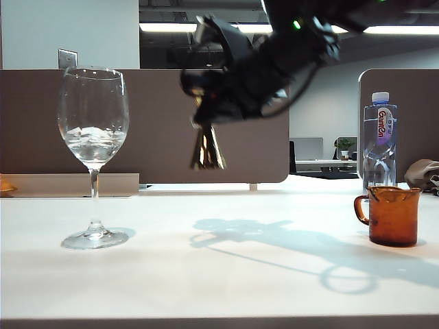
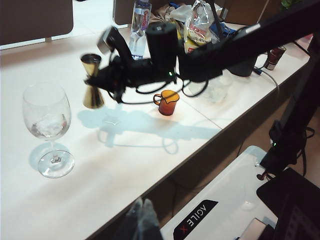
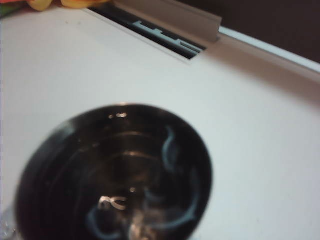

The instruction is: Pick up the small amber measuring cup and pour the water in it into the jigger, then pick up the jigger and pour the water in it into the wine glass.

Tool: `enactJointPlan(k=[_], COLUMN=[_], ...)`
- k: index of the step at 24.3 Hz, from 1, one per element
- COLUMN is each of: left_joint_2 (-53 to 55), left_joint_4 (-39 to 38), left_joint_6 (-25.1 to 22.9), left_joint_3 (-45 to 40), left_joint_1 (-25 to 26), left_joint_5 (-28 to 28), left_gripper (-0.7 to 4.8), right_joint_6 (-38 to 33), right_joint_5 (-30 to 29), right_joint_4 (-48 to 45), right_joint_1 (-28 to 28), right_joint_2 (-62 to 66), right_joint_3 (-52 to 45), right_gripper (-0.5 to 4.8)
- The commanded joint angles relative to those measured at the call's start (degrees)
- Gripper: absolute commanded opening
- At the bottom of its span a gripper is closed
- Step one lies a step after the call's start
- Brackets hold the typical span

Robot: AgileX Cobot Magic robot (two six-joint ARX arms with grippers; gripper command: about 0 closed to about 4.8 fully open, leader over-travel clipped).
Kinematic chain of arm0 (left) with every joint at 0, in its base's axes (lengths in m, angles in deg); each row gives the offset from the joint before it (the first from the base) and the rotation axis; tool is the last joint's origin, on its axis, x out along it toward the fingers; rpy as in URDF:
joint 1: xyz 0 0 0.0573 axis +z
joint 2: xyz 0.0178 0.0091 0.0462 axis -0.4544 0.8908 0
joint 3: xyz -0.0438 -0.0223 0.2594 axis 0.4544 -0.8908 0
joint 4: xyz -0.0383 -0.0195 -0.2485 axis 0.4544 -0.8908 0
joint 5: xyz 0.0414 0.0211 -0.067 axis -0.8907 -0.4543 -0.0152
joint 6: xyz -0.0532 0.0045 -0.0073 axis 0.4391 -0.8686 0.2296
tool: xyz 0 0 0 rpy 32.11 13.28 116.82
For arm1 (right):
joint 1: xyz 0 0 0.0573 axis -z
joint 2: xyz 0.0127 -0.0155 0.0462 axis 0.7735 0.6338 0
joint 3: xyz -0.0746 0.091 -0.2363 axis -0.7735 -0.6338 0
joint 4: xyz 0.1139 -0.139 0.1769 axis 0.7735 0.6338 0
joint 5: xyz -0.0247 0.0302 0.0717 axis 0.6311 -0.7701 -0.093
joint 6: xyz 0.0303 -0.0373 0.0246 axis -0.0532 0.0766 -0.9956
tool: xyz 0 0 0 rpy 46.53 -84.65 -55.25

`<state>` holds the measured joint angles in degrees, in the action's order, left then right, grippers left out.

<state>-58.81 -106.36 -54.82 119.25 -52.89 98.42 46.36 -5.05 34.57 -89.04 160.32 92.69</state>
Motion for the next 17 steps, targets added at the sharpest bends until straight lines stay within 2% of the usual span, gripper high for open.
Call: enactJointPlan(k=[1, 8, 17], left_joint_2=[0.1, 0.1, 0.1], left_joint_4=[-0.1, -0.1, -0.1], left_joint_6=[-0.2, -0.2, -0.2], left_joint_3=[0.2, 0.2, 0.2], left_joint_1=[0.0, 0.0, 0.0], left_joint_5=[0.2, 0.2, 0.2], left_gripper=[-0.02, -0.02, -0.02], right_joint_6=[0.2, 0.9, 2.3], right_joint_5=[0.0, 1.1, 2.3], right_joint_4=[2.6, 9.5, 14.0], right_joint_1=[-0.5, -2.2, -3.3], right_joint_2=[-0.7, -0.7, -0.7], right_joint_3=[3.8, 11.6, 15.3], right_gripper=[-0.05, -0.05, -0.05])
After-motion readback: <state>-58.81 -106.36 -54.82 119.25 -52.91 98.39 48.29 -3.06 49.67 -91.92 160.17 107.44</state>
